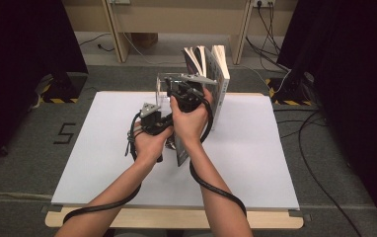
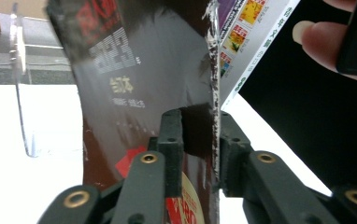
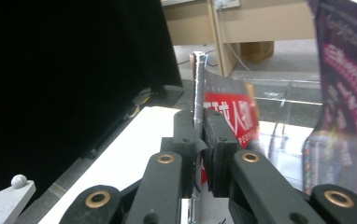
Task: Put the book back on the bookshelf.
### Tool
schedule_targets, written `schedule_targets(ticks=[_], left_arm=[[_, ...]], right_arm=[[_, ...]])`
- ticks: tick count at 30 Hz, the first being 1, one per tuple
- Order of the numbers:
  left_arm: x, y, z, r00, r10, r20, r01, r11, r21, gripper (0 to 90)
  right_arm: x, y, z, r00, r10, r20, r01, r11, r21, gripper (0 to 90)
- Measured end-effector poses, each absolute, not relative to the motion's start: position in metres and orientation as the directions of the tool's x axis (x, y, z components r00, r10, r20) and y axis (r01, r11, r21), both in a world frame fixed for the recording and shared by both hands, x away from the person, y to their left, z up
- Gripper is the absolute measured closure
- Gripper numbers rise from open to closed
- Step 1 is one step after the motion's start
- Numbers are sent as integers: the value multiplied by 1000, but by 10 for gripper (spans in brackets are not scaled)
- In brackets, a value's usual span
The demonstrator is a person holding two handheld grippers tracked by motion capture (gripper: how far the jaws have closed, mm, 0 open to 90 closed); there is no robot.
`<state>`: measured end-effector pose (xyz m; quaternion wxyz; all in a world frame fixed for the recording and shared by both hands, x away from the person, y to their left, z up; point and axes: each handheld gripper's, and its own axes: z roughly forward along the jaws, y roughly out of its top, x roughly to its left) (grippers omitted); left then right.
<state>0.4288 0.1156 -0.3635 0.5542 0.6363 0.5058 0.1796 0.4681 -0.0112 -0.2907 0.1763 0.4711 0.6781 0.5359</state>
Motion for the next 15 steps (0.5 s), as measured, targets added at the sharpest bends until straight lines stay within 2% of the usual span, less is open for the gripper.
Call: schedule_targets(ticks=[9, 15], left_arm=[[423, 130, -366, 407, 853, -328, 447, 126, 885, 844], [419, 139, -367, 399, 846, -352, 465, 144, 874, 866]], right_arm=[[463, 5, -292, -521, 819, 240, 440, 17, 898, 833], [458, 12, -292, -554, 805, 211, 417, 49, 908, 771]])
